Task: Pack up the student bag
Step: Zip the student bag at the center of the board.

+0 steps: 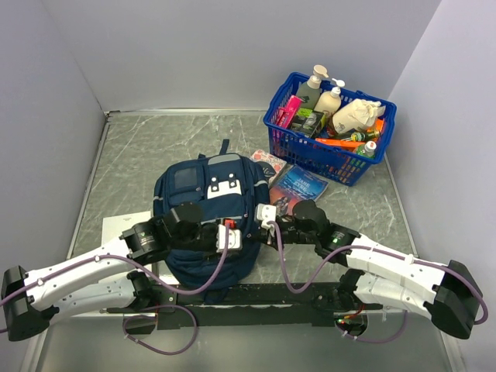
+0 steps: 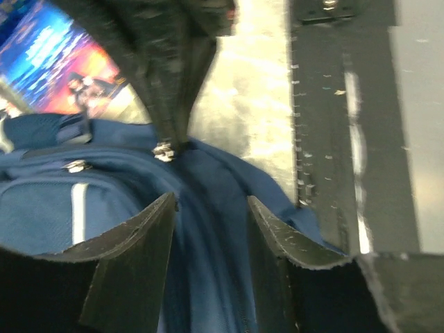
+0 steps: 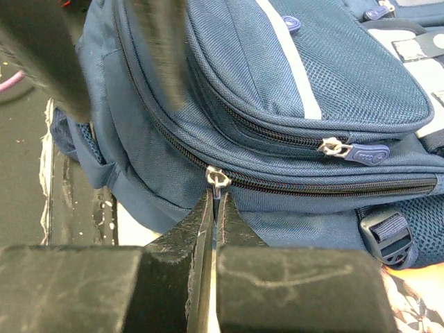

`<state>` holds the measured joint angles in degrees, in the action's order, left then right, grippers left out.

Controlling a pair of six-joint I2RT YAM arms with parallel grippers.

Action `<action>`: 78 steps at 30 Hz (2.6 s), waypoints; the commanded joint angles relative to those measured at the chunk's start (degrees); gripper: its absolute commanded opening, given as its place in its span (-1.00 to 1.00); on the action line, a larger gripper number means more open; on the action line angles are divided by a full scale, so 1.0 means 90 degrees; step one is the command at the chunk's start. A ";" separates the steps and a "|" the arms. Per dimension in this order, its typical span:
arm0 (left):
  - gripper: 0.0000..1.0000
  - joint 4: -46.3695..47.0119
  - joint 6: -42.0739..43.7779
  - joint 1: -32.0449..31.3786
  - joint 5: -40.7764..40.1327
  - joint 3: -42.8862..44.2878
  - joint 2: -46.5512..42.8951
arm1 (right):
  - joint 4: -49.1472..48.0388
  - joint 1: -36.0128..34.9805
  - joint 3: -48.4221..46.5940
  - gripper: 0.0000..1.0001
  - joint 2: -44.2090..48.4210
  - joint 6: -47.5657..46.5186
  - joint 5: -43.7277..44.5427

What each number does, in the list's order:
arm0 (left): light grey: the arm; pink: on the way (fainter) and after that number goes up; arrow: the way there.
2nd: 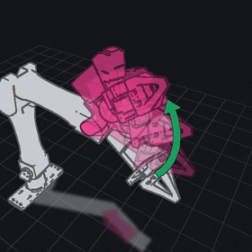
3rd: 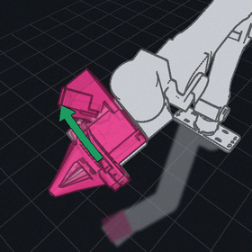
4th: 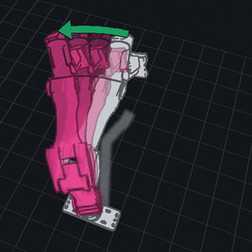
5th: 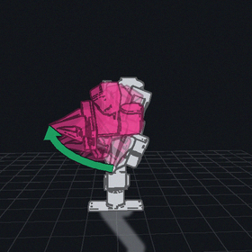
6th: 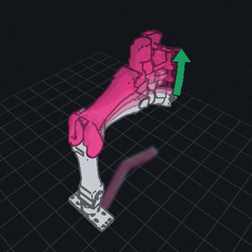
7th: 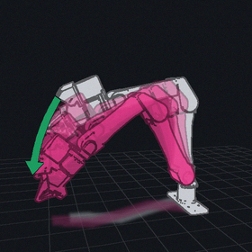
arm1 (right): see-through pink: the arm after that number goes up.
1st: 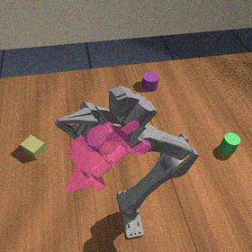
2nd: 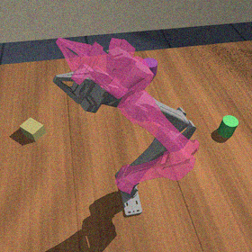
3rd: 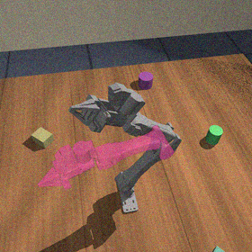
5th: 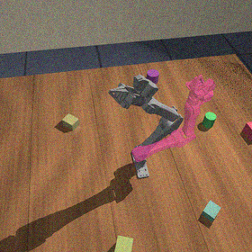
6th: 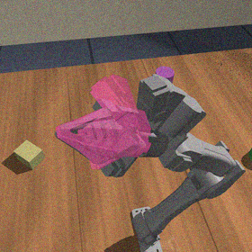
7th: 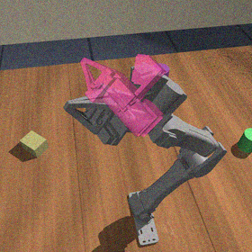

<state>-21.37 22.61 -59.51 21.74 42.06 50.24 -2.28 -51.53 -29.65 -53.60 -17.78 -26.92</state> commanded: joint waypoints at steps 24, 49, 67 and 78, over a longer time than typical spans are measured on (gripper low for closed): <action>-0.55 0.0870 -0.0638 -0.0058 -0.0979 -0.0836 -0.0016 | -0.0537 -0.0730 -0.0924 -1.00 -0.0089 0.0130 -0.0252; -0.98 0.0431 0.0387 -0.0048 -0.0434 -0.0592 -0.0338 | 0.0723 0.0988 -0.1559 -1.00 -0.1289 0.0091 0.0833; -0.98 0.1113 0.0086 0.0351 -0.1399 -0.0338 -0.0425 | 0.0032 0.1712 -0.2109 -0.11 -0.2239 0.0578 0.0392; -0.98 -0.0835 0.1969 0.0830 -0.0785 0.0999 -0.0640 | -0.0566 0.1712 -0.0828 -0.09 -0.1095 0.0882 0.0745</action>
<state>-25.23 31.99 -52.62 12.12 44.49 47.57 -3.57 -36.34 -39.94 -65.65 -11.18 -20.14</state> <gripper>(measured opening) 0.040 0.468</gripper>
